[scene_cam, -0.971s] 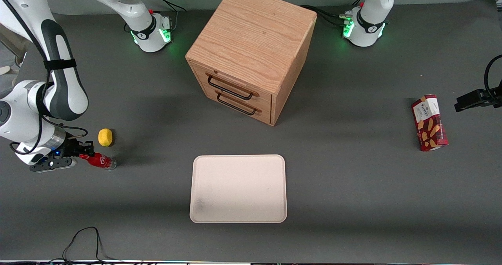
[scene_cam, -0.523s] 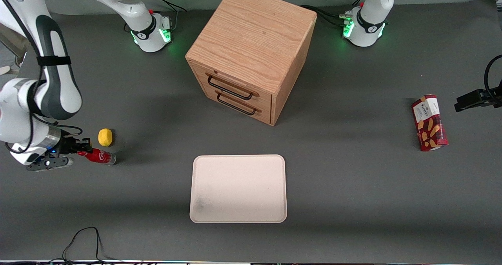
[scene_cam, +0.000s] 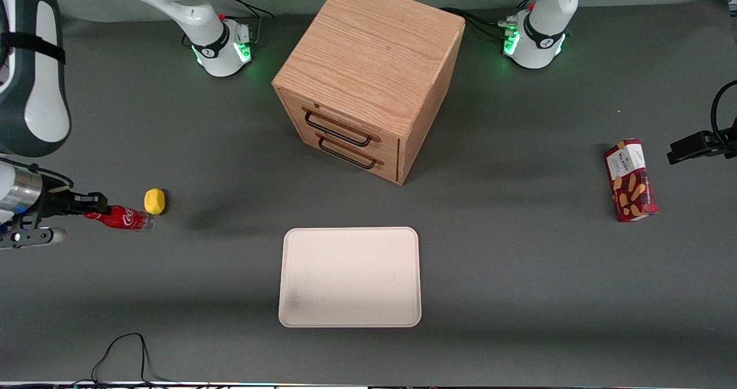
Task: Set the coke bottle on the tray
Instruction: 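Close the right gripper on the bottle and lift it off the table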
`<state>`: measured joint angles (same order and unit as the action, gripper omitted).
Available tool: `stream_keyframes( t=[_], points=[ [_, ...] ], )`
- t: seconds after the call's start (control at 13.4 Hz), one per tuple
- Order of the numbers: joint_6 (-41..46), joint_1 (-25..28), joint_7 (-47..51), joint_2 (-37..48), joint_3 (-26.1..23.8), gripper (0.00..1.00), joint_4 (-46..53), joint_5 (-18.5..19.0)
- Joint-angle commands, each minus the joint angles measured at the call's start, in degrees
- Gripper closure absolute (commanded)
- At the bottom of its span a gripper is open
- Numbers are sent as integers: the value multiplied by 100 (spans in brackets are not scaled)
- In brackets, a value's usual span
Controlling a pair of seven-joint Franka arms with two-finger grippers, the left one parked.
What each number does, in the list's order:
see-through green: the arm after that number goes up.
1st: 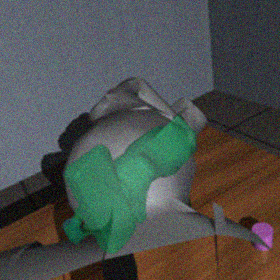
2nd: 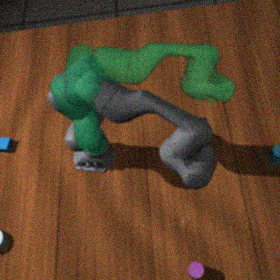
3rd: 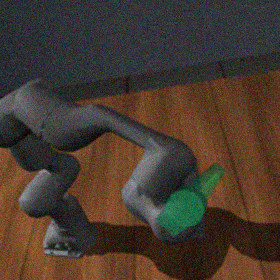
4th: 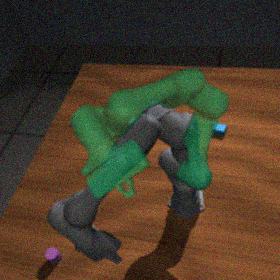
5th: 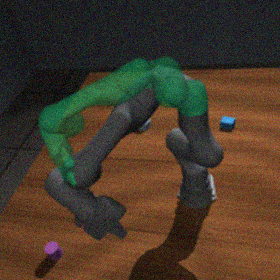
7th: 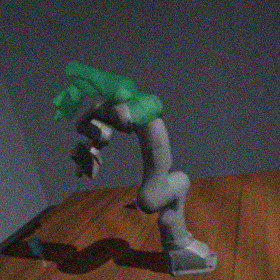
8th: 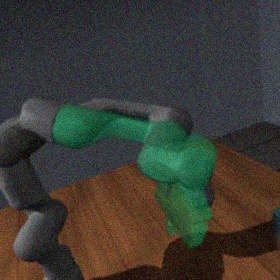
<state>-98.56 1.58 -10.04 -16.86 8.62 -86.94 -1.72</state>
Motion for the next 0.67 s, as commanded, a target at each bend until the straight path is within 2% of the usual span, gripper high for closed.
stream_keyframes(
  t=[0.0, 0.22, 0.6],
  points=[
    [1002, -9, 309, -334, -71, 100, 1203, -74],
    [1663, -9, 467, -633, -89, 100, 1986, -57],
    [1787, -9, 1467, -1510, -649, 100, 3093, -22]
  ],
)
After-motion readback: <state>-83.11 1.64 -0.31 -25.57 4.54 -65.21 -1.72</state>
